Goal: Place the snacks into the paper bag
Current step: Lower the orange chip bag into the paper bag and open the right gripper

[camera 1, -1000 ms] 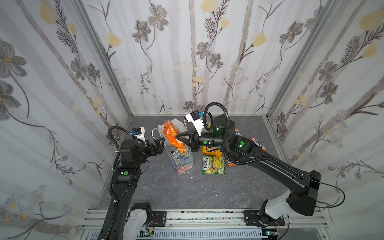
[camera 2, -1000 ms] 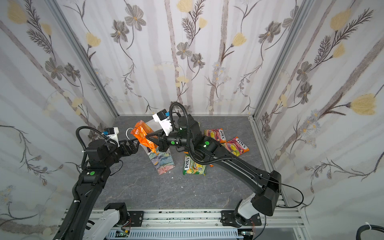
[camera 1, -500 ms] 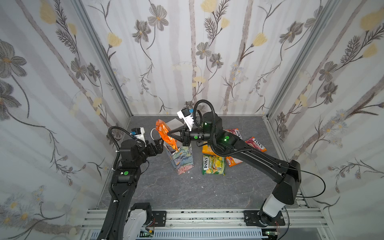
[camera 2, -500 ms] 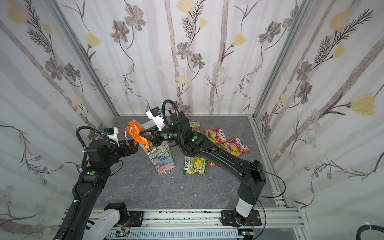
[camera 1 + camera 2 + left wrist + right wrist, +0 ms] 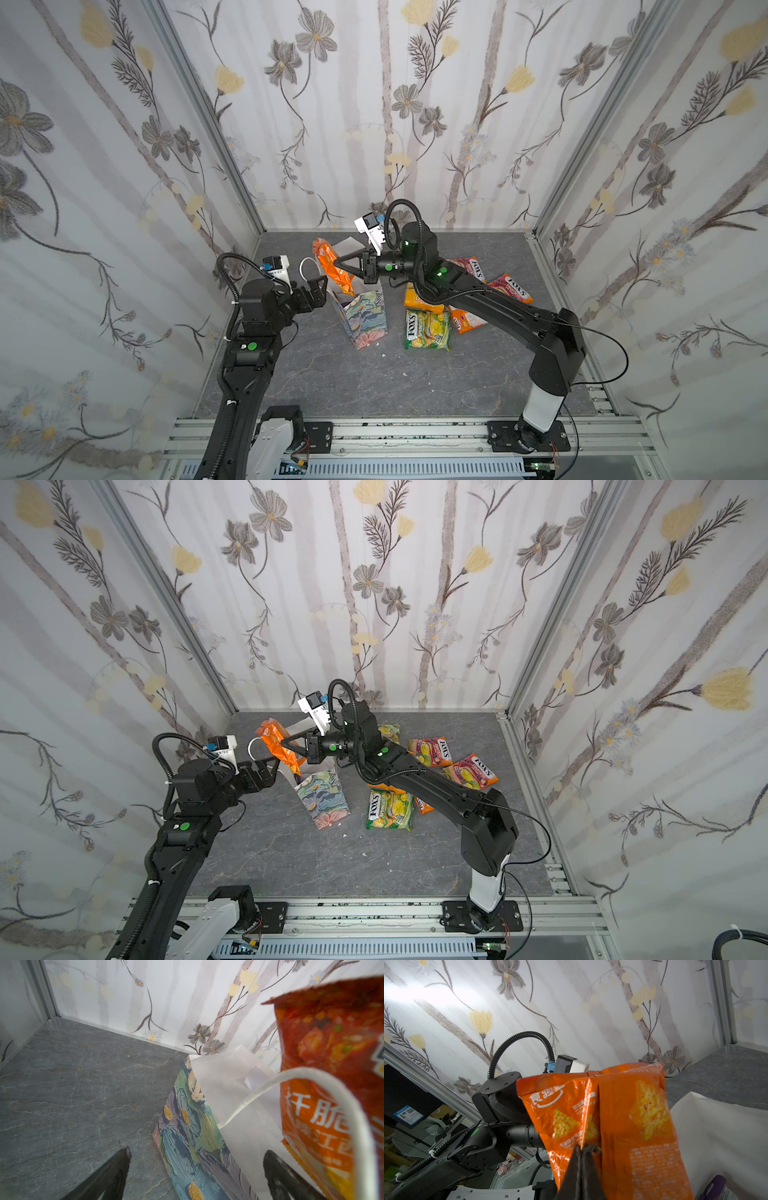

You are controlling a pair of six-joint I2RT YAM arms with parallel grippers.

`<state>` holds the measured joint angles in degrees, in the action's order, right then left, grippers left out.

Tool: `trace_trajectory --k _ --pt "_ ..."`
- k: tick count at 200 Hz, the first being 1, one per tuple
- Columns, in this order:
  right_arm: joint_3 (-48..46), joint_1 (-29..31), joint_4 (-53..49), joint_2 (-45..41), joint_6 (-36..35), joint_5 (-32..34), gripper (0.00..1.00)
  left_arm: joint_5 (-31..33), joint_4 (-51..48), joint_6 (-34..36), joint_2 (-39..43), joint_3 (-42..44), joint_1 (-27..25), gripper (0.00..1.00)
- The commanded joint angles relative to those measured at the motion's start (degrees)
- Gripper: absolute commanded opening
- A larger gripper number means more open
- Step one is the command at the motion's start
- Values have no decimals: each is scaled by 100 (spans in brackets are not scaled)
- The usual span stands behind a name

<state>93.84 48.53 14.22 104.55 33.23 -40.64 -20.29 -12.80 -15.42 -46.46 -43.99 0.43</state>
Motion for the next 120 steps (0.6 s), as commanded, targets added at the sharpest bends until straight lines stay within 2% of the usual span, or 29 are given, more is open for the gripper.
trace_trajectory --k 1,41,52,120 --pt "20 -91 415 84 188 -129 0 -53 32 12 -5 -5 1 100" --pt "27 -113 554 292 522 -252 0 -70 53 13 2 10 -5 100" --pt "37 -285 519 311 535 -221 0 -84 49 4 -10 -9 1 100" --pt "38 -388 363 437 557 -87 0 -123 63 -14 -53 7 1 100"
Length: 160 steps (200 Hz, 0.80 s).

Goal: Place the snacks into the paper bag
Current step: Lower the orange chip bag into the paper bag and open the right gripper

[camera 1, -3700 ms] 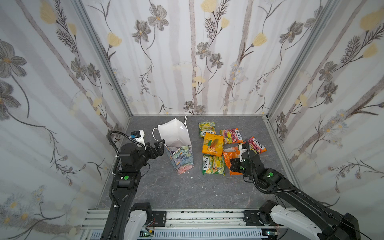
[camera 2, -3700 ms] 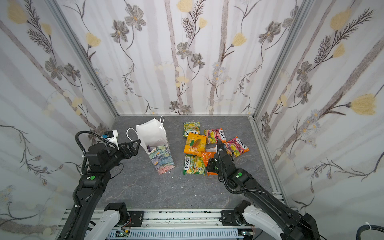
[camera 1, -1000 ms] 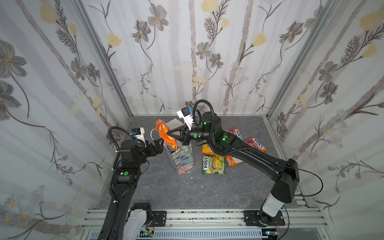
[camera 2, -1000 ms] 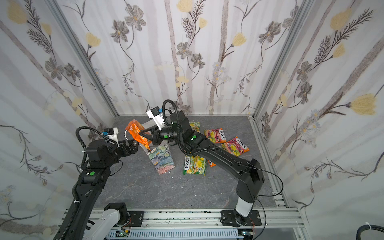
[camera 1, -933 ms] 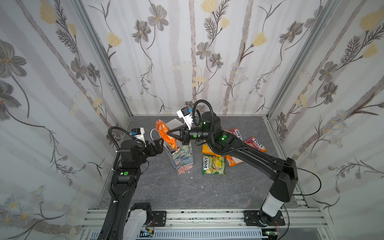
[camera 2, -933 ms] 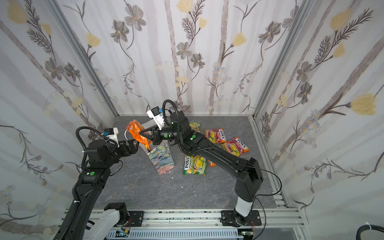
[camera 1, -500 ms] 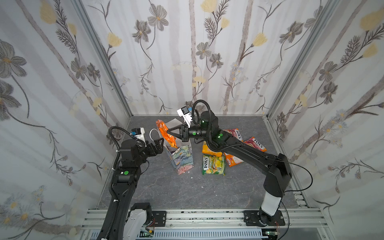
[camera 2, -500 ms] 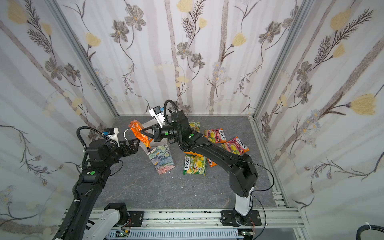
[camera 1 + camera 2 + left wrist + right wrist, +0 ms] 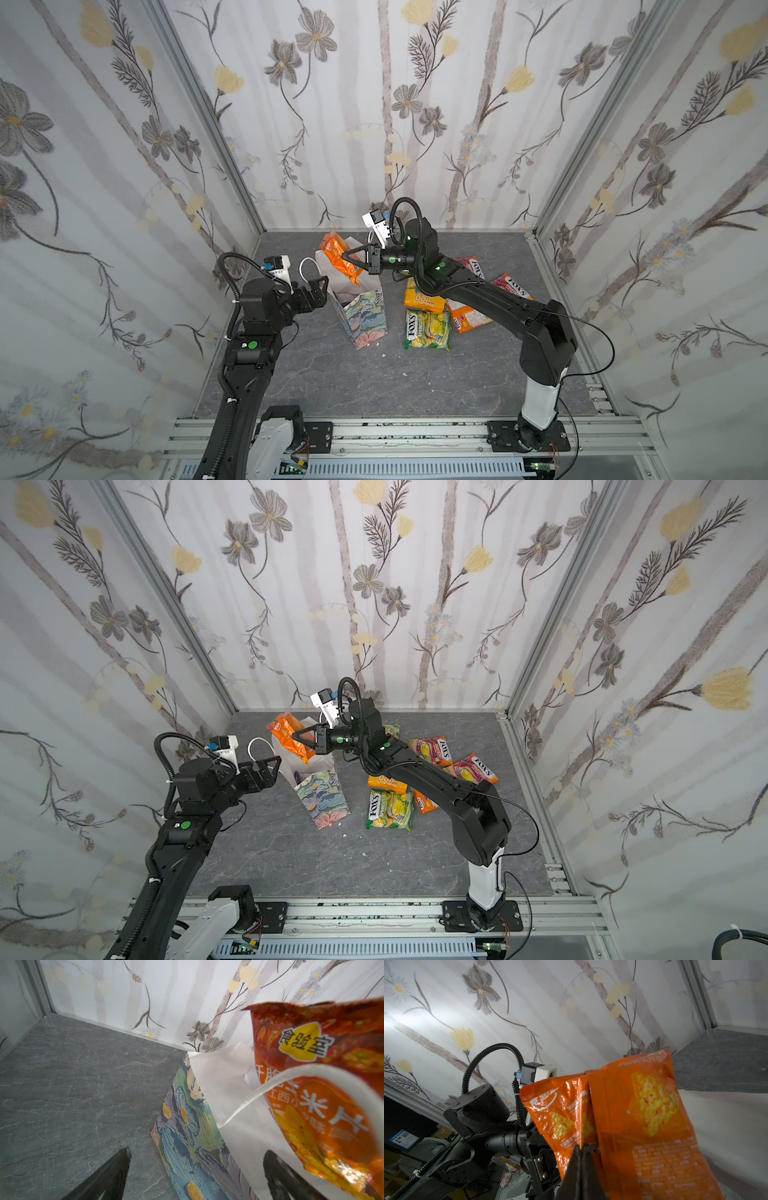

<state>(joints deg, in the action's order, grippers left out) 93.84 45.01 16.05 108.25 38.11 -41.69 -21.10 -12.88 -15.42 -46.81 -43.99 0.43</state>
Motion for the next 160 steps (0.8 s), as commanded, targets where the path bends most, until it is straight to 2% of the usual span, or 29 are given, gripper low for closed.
trace_trajectory --k 1,42,66,107,160 --pt "38 -41 179 71 72 19 0 -42 74 -14 -16 6 1 100" --pt "46 -78 137 103 97 87 0 -43 76 -23 -46 4 1 100" --pt "46 -81 112 86 74 85 4 -59 84 -23 -56 7 1 100" --pt "46 -79 113 4 68 83 16 -73 84 -31 -92 0 2 100" --pt "46 -63 4 -64 -8 126 23 -94 86 -40 -77 6 6 100"
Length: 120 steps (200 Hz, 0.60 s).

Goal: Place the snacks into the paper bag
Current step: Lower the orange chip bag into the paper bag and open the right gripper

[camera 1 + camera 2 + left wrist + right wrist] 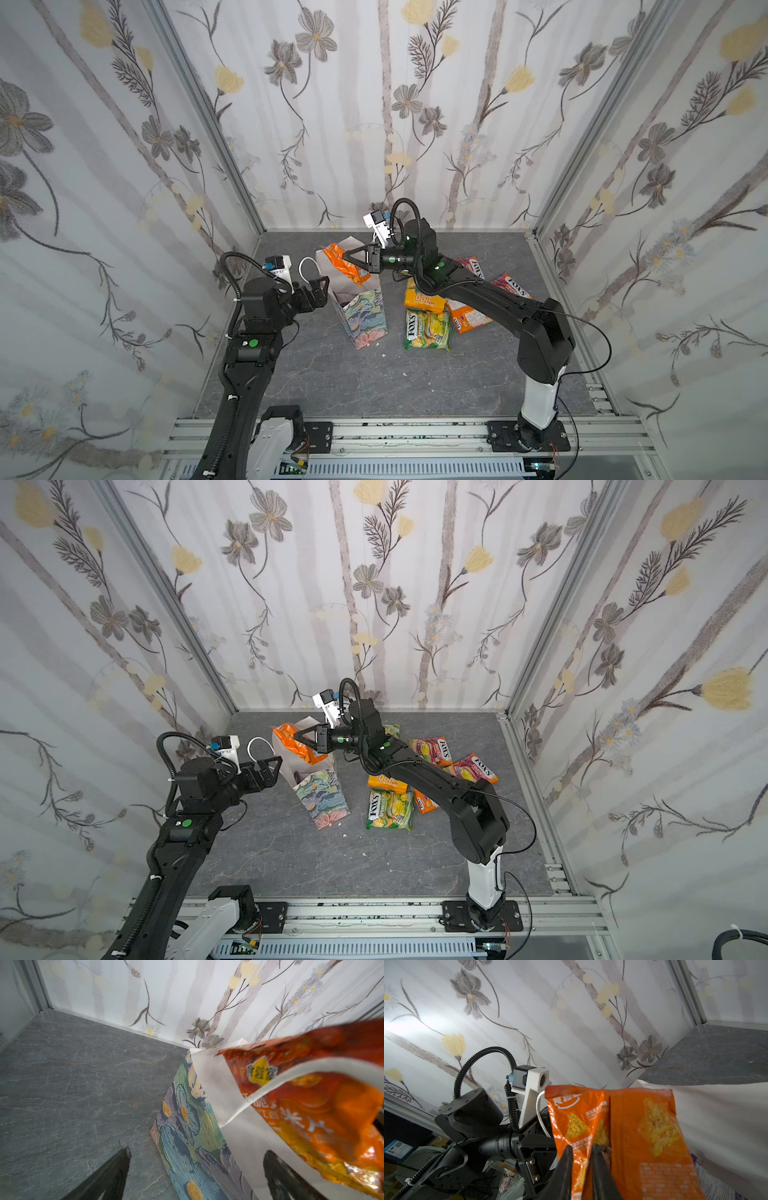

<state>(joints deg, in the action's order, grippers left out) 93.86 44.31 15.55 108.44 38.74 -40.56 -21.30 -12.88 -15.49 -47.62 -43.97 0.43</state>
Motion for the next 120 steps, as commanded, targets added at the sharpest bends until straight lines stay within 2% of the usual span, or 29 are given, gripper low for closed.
trace_trajectory --k 1,36,112,120 --pt "44 7 58 -89 -70 17 23 -75 85 -33 1 3 4 100" --pt "44 24 -30 -147 -130 93 28 -65 89 -33 7 6 2 100" --pt "-39 227 -458 -615 -671 536 28 -57 73 -25 31 6 -7 100" --pt "-136 419 -417 -712 -670 586 28 -56 74 -25 38 8 -8 100"
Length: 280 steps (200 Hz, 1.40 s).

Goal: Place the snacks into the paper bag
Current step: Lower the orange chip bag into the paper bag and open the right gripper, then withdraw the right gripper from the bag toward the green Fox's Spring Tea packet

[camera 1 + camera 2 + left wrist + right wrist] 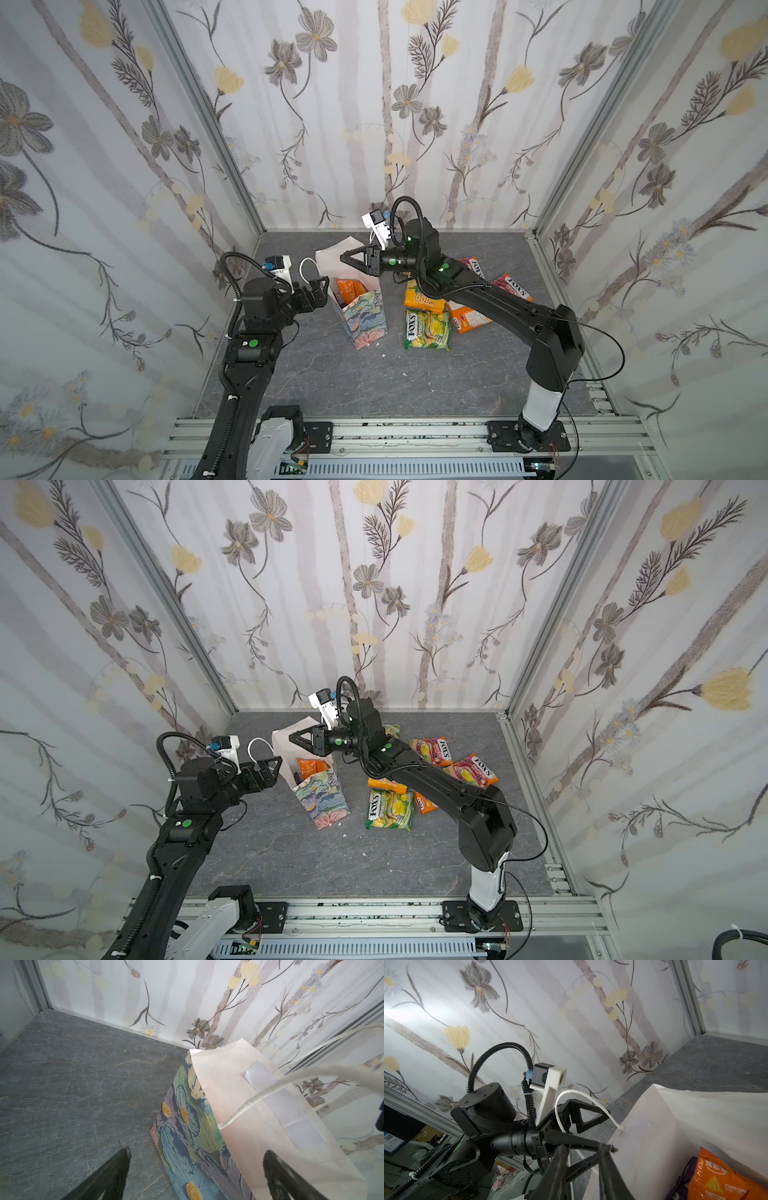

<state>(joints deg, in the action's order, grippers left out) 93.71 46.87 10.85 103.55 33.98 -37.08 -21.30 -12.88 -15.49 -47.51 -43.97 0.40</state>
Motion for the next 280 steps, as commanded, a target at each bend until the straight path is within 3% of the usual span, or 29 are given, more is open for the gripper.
trace_trajectory --k 1,84,166,195,280 --pt "-132 168 64 -230 -196 246 28 -53 75 -25 29 9 -1 100" --pt "-2366 600 85 -2187 -316 2088 30 -54 106 10 54 -15 -14 100" --pt "-4958 729 -614 -4555 461 4101 33 193 41 -42 169 63 -20 100" --pt "-5337 676 -1025 -4793 408 4288 35 450 -130 14 302 103 -40 100" --pt "-6916 54 -656 -5359 695 3728 50 789 -323 19 458 200 -40 100"
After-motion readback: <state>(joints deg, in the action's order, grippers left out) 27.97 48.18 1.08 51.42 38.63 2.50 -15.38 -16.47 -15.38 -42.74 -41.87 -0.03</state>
